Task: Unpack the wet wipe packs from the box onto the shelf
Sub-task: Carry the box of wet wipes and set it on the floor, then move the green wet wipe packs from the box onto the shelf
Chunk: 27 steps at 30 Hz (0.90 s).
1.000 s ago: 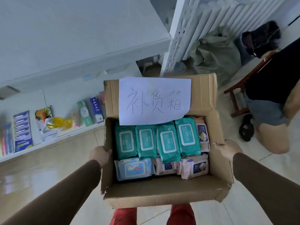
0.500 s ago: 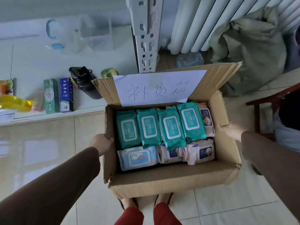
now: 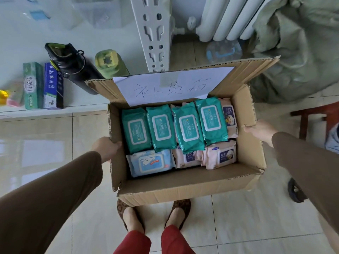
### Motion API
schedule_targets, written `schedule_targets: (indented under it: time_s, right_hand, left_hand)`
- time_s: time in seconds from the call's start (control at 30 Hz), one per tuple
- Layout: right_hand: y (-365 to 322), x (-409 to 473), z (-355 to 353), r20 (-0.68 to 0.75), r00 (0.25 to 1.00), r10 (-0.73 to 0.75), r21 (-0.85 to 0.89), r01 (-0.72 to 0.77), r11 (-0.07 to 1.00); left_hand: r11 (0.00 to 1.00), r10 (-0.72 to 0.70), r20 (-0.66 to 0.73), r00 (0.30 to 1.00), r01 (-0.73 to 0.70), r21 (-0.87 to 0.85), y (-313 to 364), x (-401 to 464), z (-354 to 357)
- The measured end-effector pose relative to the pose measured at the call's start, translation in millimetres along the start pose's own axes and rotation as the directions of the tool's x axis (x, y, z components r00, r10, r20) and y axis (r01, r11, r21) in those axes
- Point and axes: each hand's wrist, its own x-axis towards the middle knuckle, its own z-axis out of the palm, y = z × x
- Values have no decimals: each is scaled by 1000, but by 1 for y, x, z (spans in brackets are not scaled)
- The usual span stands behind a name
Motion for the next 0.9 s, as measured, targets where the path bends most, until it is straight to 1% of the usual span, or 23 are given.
schedule_targets:
  time_s: [0.1, 0.2, 0.27, 0.3, 0.37, 0.43, 0.47, 0.5, 0.53, 0.57, 0.6, 0.63, 0.67, 0.7, 0.73, 0.77, 0.8, 0.83, 0.87, 0.9]
  right_hand:
    - [0, -7, 2, -77, 997, 5, 22, -3, 1000]
    - [0, -16, 10, -174, 985, 21, 131, 2, 991]
    - [1, -23, 16, -247, 969, 9, 191, 40, 981]
    - [0, -28, 18, -270, 963, 8, 186, 44, 981]
    - [-1, -36, 24, -314, 949, -2, 145, 50, 988]
    - [-7, -46, 29, -401, 914, -64, 90, 109, 990]
    - [-13, -54, 30, -461, 879, -120, 37, 154, 987]
    - [-20, -63, 31, -522, 831, -192, -19, 214, 977]
    - [-30, -72, 34, -566, 776, -278, -70, 290, 954]
    - [-41, -82, 39, -583, 725, -367, -108, 378, 919]
    - [-53, -91, 46, -573, 688, -445, -119, 467, 876]
    - [-66, -99, 55, -544, 674, -500, -85, 549, 832]
    - [-80, -108, 67, -499, 688, -527, 0, 608, 794]
    - [-96, -117, 79, -437, 729, -527, 122, 629, 768]
    - [-111, -126, 92, -346, 786, -512, 251, 603, 757]
    - [-126, -133, 105, -218, 843, -492, 357, 538, 763]
    - [-140, -138, 118, -75, 877, -474, 421, 459, 782]
    - [-152, -140, 132, 55, 892, -448, 447, 379, 810]
    - [-162, -141, 144, 149, 901, -407, 447, 306, 840]
    - [-171, -141, 154, 191, 915, -356, 435, 246, 866]
  left_hand:
    - [992, -13, 38, 999, 18, -129, 0, -5, -3]
    - [967, -19, 45, 999, 30, -252, -7, -10, 0]
    - [954, -2, -11, 1000, -2, -299, -14, -14, 7]
    - [957, 12, -53, 999, -27, -289, -17, -16, 10]
    - [964, 30, -125, 992, -62, -260, -23, -21, 17]
    - [952, 41, -185, 982, -95, -292, -26, -26, 23]
    - [949, 73, -255, 964, -146, -279, -26, -29, 24]
    - [946, 140, -351, 926, -230, -229, -24, -32, 24]
    - [932, 234, -440, 867, -330, -153, -22, -35, 24]
    - [902, 341, -492, 801, -427, -70, -17, -37, 24]
    - [861, 444, -497, 745, -509, 6, -10, -39, 23]
    - [816, 538, -468, 701, -573, 79, -4, -39, 24]
    - [770, 619, -423, 662, -618, 158, 3, -37, 25]
    - [723, 685, -371, 627, -649, 238, 10, -34, 26]
    - [676, 737, -315, 598, -664, 319, 16, -29, 26]
    - [633, 771, -253, 584, -666, 395, 22, -22, 25]
    - [598, 787, -186, 588, -656, 461, 27, -14, 24]
    - [564, 791, -118, 601, -640, 522, 32, -5, 23]
    - [520, 793, -55, 607, -626, 581, 37, 4, 22]
    - [458, 800, 3, 599, -615, 642, 41, 14, 20]
